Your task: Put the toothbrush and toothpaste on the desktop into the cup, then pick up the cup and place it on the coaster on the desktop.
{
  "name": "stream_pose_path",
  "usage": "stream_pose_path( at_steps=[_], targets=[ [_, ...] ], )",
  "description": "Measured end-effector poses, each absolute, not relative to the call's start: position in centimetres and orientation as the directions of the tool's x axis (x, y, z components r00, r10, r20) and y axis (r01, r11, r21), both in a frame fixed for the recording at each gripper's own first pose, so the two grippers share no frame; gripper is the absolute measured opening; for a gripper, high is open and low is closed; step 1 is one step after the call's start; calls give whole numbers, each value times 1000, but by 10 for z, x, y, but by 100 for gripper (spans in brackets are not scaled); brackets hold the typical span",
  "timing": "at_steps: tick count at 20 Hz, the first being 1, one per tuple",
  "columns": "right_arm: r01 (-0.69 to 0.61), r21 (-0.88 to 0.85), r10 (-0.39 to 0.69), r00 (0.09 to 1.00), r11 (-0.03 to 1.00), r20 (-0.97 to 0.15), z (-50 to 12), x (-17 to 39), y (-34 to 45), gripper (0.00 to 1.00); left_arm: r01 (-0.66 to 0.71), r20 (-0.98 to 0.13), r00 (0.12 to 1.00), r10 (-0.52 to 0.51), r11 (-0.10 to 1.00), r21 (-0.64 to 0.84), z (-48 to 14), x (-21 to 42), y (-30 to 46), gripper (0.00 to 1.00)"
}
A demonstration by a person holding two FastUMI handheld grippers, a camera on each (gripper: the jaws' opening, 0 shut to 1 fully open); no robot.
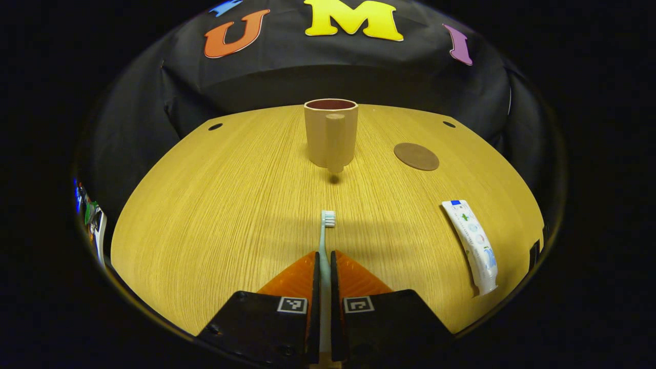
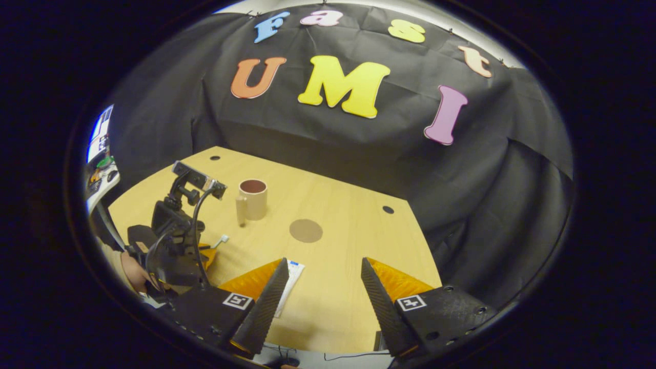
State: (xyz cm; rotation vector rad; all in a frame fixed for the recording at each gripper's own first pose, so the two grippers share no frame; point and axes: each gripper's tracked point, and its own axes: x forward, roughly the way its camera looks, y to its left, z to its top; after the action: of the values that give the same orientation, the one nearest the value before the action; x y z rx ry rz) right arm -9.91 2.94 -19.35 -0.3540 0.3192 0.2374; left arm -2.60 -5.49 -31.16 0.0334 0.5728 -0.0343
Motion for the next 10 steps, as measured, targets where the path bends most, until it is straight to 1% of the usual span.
stream_pose_path(
  at_steps=[3, 4, 5, 8, 9, 10],
  targets=[
    [-304, -283, 175, 899, 910, -401, -210, -101, 37, 87, 44, -543, 839, -22, 999, 29, -311, -30, -49, 11],
    [-308, -283, 175, 895, 908, -410, -212, -101, 39, 92, 53, -538, 842, -33, 998, 22, -307, -31, -50, 11],
    [-315, -282, 179, 890, 906, -419, -215, -102, 41, 87, 46, -527, 849, -24, 998, 30, -301, -31, -45, 10],
    [-332, -261, 180, 863, 906, -472, -235, -100, 49, 87, 29, -492, 870, -24, 1000, 2, -276, -35, -36, 10],
    [-333, -253, 178, 855, 908, -487, -242, -99, 53, 92, 23, -484, 875, -24, 1000, -8, -267, -36, -31, 10],
    [-334, -242, 173, 842, 911, -511, -254, -97, 56, 87, 15, -466, 885, -23, 1000, -20, -255, -37, -24, 10]
  ],
)
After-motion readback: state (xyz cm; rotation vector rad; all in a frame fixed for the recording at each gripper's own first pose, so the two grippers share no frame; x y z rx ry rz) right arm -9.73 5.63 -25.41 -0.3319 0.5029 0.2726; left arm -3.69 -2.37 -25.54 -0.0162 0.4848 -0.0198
